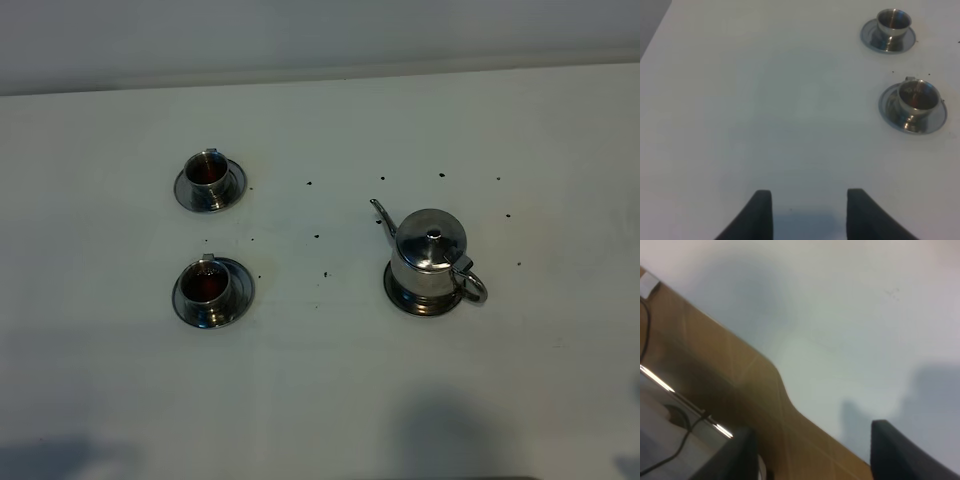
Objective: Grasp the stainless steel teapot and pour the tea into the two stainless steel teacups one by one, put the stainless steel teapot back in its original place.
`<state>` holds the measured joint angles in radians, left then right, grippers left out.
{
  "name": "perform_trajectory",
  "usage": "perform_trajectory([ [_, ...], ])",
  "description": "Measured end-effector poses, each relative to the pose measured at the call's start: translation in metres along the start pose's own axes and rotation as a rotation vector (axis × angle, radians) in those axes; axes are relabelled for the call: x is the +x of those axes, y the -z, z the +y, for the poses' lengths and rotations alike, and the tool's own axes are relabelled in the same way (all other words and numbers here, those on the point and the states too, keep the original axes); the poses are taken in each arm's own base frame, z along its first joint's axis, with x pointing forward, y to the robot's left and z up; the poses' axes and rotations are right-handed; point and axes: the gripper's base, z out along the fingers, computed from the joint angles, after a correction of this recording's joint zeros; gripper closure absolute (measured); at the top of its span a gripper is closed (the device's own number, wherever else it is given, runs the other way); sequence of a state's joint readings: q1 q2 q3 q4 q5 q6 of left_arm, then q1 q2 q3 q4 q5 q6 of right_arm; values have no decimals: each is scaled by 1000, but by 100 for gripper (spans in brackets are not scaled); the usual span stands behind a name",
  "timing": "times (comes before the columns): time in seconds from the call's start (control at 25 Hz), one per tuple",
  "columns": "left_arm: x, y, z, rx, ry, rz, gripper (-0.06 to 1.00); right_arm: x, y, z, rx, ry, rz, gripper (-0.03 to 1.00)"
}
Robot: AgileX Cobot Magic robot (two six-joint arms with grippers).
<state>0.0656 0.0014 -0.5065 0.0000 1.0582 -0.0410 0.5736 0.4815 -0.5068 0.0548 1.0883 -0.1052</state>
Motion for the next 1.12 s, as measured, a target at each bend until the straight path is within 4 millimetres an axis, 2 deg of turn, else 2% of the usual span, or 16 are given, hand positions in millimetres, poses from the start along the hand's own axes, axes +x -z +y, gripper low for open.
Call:
perform_trajectory([
  [0.2, 0, 0, 0, 0, 0, 0, 56, 3, 4, -6, 59, -81, -32, 48],
  [0.44, 0, 0, 0, 0, 0, 0, 56, 15, 21, -14, 245, -285, -149, 48],
  [0.6, 0, 0, 0, 0, 0, 0, 56, 26, 32, -11, 361, -373, -242, 48],
  [0.96, 0, 0, 0, 0, 0, 0, 56, 46, 48, 7, 443, -352, -436, 48],
  [1.12, 0, 0, 0, 0, -1, 0, 56, 49, 49, 9, 451, -349, -458, 48],
])
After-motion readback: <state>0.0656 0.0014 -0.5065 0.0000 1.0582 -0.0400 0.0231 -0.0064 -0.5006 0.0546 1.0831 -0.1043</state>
